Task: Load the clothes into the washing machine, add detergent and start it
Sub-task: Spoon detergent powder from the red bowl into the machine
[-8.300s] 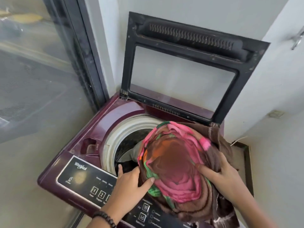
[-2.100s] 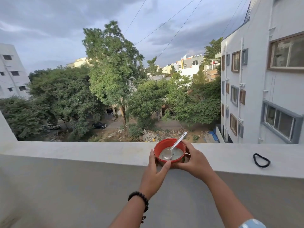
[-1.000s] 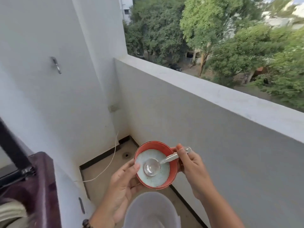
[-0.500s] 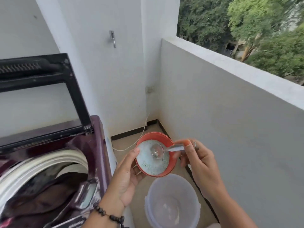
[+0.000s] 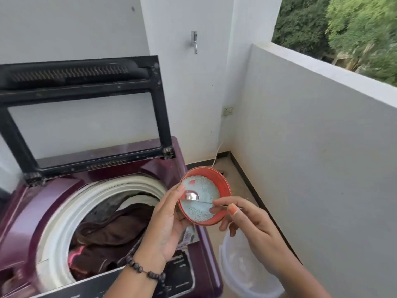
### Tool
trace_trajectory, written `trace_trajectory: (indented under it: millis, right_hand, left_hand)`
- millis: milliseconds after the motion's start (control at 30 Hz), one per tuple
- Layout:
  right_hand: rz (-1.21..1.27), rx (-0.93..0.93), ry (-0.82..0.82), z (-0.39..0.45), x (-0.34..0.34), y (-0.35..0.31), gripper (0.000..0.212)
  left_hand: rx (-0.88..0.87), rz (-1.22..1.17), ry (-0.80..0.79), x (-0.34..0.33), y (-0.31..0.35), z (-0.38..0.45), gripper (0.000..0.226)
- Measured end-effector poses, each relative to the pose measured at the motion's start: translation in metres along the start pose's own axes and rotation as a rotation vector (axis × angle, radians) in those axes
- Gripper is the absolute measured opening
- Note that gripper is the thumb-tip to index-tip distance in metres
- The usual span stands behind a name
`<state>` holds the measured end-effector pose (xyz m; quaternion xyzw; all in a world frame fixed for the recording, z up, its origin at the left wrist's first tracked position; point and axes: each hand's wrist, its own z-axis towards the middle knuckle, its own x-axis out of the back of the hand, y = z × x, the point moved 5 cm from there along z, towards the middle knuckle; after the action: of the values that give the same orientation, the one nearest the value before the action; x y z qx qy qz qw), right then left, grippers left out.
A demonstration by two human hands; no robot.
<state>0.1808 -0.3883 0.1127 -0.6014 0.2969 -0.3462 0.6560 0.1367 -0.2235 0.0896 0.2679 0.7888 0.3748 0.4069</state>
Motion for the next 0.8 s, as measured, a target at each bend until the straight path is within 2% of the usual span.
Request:
trace_trajectory:
  millis: [267,333,500,700,800]
  right_hand:
    - [0.064,-0.009,0.147,0.011,-0.054,0.007,0.028]
    - [0.068,-0.035,0.158,0.011,-0.070,0.014,0.027]
    - [0.177,-0.165,0.185,0.005,-0.107,0.036,0.032]
    - [0.307,-0.314,0.221,-0.001,-0.135,0.058,0.036]
    - [0.367,-0.383,0.249,-0.004,-0.145,0.065,0.040]
  left_hand:
    - [-0.040,0.044,0.051,0.078,0.026,-0.006,0.027]
    - [-0.042,0.062,0.057,0.092,0.031,-0.006,0.033]
    - [-0.058,0.099,0.057,0.122,0.038,-0.005,0.043]
    - [-0.031,0.073,0.075,0.147,0.036,0.002,0.024]
    - [-0.016,0.080,0.076,0.154,0.032,0.003,0.029]
